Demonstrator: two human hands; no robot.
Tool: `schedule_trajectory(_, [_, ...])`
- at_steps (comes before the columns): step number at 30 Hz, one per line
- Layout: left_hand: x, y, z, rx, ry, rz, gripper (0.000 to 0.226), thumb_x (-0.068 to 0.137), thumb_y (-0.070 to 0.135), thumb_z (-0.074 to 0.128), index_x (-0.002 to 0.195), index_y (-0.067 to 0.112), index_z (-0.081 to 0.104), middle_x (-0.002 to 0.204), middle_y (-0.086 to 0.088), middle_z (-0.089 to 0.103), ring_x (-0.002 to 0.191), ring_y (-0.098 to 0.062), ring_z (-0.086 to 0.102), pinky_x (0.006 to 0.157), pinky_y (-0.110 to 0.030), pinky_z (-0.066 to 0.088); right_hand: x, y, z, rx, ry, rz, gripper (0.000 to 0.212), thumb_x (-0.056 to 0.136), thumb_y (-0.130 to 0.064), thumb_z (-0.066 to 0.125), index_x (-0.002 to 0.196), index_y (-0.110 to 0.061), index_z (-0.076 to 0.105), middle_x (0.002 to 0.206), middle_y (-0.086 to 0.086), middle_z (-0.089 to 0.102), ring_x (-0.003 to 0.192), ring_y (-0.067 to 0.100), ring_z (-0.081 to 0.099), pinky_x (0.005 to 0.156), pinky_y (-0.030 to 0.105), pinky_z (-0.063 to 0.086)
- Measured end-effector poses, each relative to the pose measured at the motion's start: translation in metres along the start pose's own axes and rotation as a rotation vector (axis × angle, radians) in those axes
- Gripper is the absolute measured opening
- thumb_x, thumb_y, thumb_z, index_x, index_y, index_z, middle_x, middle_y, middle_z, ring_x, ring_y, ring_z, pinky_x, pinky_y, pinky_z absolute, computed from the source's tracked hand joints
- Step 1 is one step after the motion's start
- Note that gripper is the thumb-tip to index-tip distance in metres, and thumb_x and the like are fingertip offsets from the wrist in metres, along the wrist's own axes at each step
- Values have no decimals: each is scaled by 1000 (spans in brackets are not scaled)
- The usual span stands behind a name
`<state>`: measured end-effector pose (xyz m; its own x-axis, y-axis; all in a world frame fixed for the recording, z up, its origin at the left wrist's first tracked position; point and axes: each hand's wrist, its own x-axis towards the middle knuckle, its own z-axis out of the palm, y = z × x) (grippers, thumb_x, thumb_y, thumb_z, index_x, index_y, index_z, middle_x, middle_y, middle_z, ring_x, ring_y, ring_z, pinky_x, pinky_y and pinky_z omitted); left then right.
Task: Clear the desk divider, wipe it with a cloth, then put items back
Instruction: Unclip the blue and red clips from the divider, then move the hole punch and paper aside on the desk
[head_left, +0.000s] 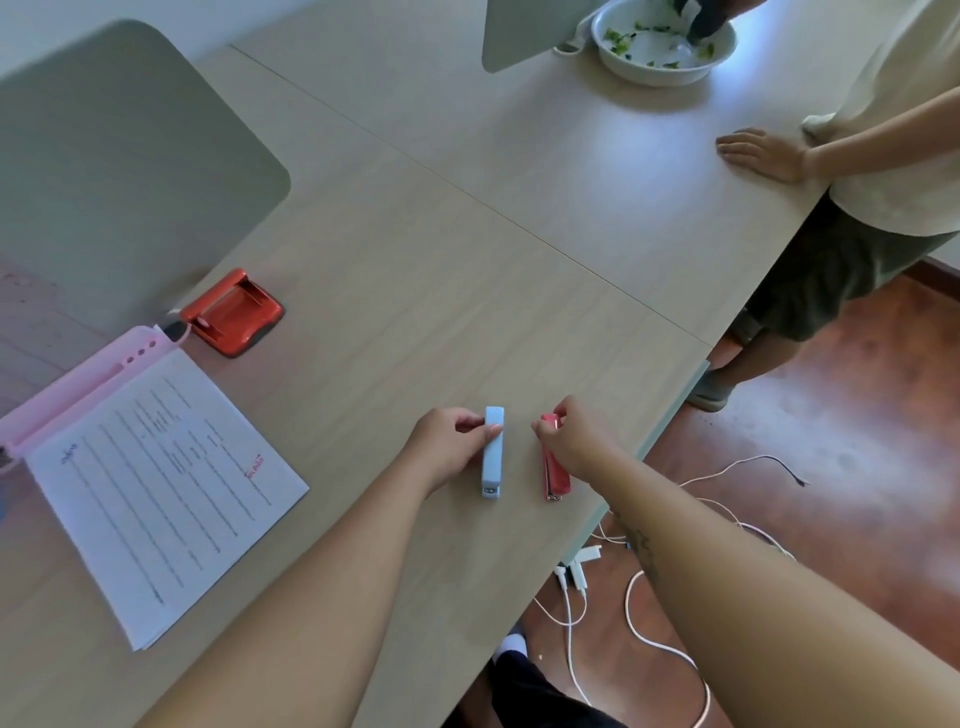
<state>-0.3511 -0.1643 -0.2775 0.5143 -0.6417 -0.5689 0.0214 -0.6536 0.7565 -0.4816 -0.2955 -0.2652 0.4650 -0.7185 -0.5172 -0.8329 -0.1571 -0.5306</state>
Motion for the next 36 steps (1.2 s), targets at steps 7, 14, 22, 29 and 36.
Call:
schedule_trajectory(7, [-9, -9, -24, 27, 175, 51, 21, 87, 51, 61, 86, 31, 66, 81, 11, 65, 72, -12, 66, 62, -22, 47, 7, -25, -8, -229, 63, -104, 42, 95, -41, 46, 124, -12, 51, 124, 8, 47, 114, 28, 46, 87, 37, 42])
schedule_trajectory(14, [-29, -34, -97, -13, 472, -35, 10, 86, 38, 60, 83, 29, 60, 79, 12, 62, 66, -3, 57, 49, -17, 43, 21, -106, 14, -300, 84, -368, 39, 93, -39, 50, 124, -15, 54, 123, 5, 51, 117, 26, 45, 87, 35, 41])
schedule_trajectory(22, [-61, -86, -174, 75, 765, -122, 38, 86, 47, 60, 118, 29, 49, 117, 11, 51, 112, -14, 43, 89, -38, 46, 32, -205, 70, -423, 6, -692, 38, 91, -39, 52, 123, -18, 54, 122, 4, 51, 112, 25, 46, 82, 35, 41])
schedule_trajectory(29, [-66, -128, -207, 228, 879, -436, 85, 78, 68, 57, 145, 28, 24, 157, -1, 22, 142, -34, 21, 111, -55, 27, 42, -289, 115, -537, -39, -931, 43, 87, -39, 58, 124, -18, 52, 119, 5, 50, 112, 27, 44, 89, 39, 39])
schedule_trajectory(36, [-43, -157, -205, 252, 868, -686, 113, 68, 91, 39, 150, 32, -11, 162, 0, -15, 147, -42, -8, 112, -67, 4, 67, -341, 154, -644, -1, -1100, 57, 78, -39, 64, 129, -19, 50, 133, 5, 48, 121, 30, 42, 102, 39, 33])
